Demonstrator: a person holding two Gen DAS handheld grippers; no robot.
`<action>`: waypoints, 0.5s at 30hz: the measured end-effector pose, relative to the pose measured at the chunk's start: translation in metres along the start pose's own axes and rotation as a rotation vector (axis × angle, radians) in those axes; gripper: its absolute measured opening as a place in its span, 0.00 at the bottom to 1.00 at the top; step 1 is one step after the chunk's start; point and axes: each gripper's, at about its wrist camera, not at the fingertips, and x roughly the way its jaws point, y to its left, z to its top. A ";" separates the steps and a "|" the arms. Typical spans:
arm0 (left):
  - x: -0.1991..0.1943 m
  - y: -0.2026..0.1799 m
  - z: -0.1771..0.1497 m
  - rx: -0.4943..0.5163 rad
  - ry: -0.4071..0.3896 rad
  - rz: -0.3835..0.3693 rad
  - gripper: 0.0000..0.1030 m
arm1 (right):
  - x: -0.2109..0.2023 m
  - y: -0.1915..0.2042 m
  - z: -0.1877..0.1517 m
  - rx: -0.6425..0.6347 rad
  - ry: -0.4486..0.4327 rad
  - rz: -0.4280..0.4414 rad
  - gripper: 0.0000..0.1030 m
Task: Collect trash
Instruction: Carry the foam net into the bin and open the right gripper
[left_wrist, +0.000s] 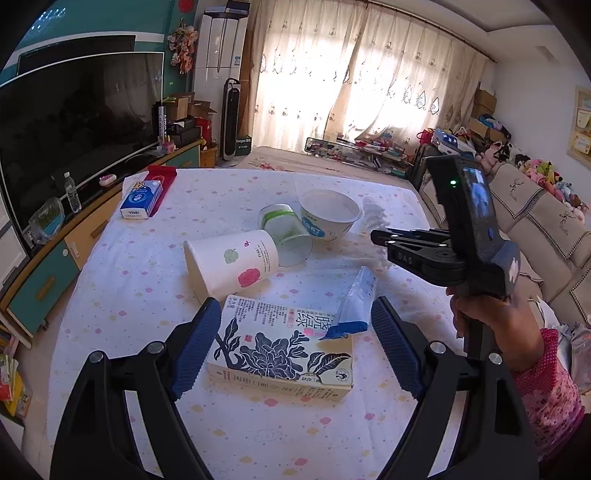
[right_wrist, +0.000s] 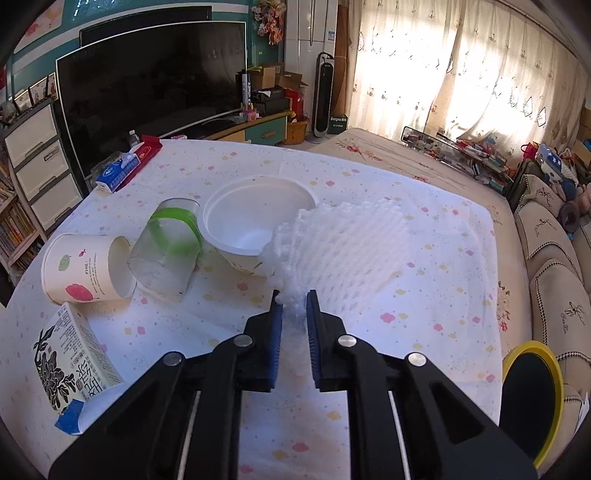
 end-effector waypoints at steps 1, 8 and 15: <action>0.001 -0.001 0.000 -0.001 0.000 -0.001 0.80 | -0.008 -0.004 -0.003 0.004 -0.020 0.003 0.10; 0.007 -0.009 -0.003 0.010 0.013 -0.012 0.80 | -0.066 -0.047 -0.034 0.088 -0.115 0.017 0.10; 0.007 -0.021 -0.005 0.028 0.013 -0.020 0.80 | -0.118 -0.109 -0.079 0.188 -0.175 -0.058 0.10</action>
